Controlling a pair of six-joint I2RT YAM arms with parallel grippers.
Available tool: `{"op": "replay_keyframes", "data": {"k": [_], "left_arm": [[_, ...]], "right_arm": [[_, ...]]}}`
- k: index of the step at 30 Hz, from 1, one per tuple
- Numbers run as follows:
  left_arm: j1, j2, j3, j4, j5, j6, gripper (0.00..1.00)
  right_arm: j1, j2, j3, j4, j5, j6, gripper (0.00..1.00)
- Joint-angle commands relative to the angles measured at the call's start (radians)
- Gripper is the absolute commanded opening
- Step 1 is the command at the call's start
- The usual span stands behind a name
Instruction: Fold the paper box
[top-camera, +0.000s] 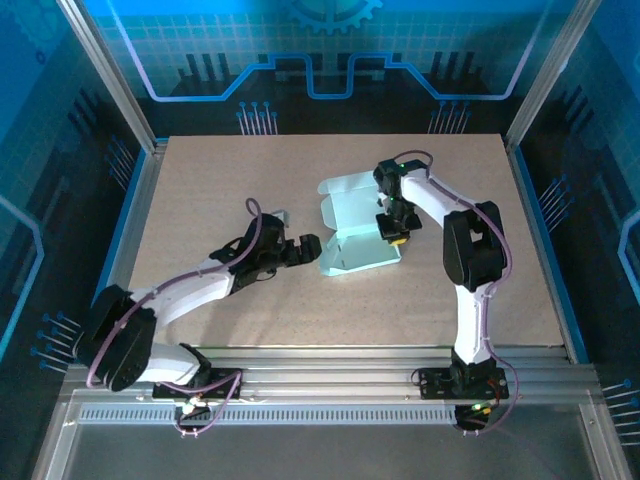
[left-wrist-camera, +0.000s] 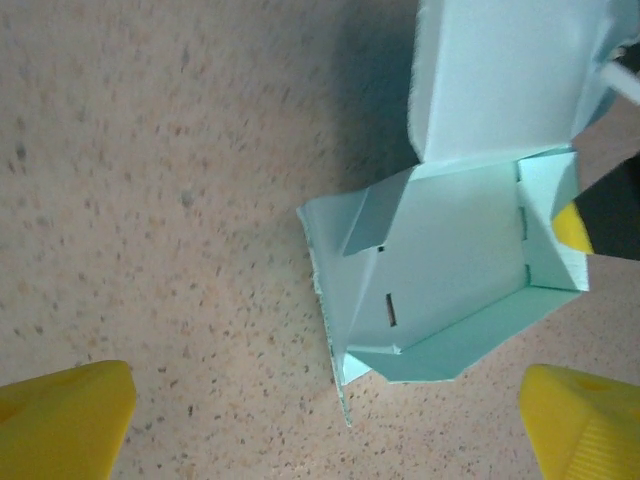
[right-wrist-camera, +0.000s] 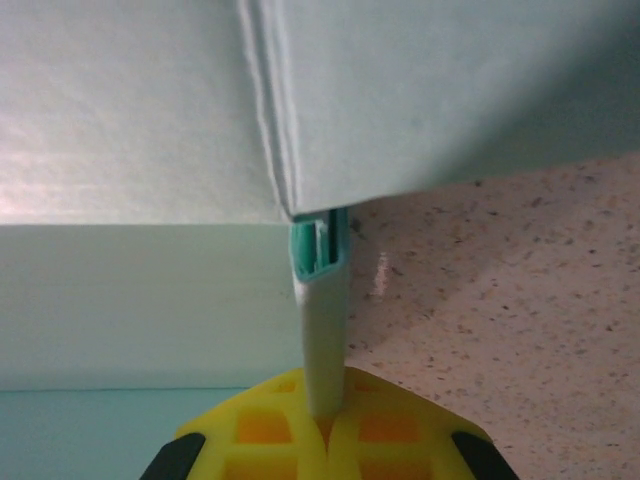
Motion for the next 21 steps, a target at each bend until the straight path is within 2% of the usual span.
{"op": "replay_keyframes", "data": {"k": [1,4,9,17,21], "left_arm": [[-0.005,0.067,0.015,0.007,0.050,-0.136,0.96],[-0.012,0.142,0.051,0.010,0.058,-0.209,0.86],[-0.023,0.278,0.206,-0.152,0.061,-0.205,0.66],[-0.050,0.336,0.254,-0.192,0.029,-0.218,0.38],[-0.050,0.359,0.252,-0.191,0.029,-0.244,0.29]], "right_arm": [[0.019,0.027,0.028,-0.016,-0.009,0.022,0.00],[0.029,0.035,0.030,-0.016,0.000,0.021,0.00],[0.037,0.038,0.027,-0.015,0.001,0.020,0.00],[0.038,0.041,0.027,0.001,-0.011,0.018,0.00],[0.038,0.035,0.012,0.029,-0.032,0.009,0.00]]}}
